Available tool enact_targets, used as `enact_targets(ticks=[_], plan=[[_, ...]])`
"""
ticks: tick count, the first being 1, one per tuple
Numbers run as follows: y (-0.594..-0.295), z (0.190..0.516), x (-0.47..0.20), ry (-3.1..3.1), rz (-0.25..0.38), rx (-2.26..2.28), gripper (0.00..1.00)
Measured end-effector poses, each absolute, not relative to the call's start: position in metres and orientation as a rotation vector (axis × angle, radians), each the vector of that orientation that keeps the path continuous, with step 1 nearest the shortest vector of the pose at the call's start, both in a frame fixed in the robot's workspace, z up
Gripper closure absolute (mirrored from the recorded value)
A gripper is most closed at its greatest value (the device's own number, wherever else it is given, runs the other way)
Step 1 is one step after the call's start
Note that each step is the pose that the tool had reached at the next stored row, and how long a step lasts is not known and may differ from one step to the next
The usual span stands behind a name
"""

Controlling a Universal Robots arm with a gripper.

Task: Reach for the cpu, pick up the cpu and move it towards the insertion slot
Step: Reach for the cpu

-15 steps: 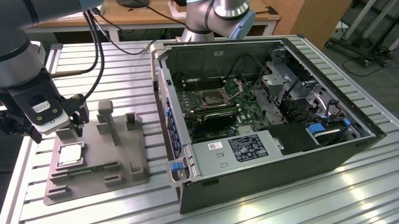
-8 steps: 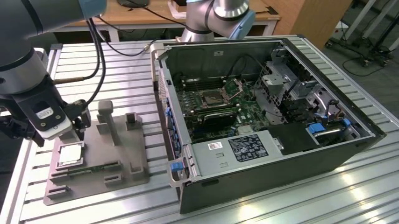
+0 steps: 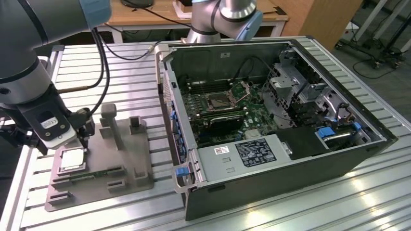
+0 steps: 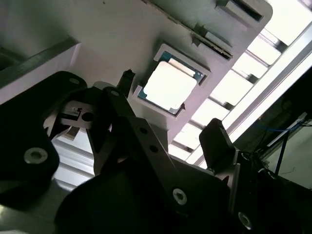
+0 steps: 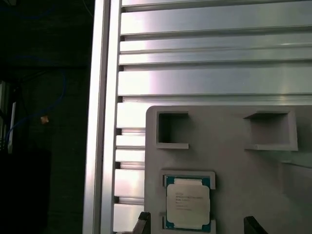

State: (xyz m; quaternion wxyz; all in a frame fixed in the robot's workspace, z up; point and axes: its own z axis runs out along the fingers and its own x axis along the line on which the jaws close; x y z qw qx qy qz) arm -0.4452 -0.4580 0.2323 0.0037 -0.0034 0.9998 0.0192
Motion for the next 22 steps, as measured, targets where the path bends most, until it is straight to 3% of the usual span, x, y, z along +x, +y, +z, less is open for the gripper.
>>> enact_targets(ticks=[22], plan=[[-0.454, 0.192, -0.451, 3.133, 0.06, 0.025, 0.19]])
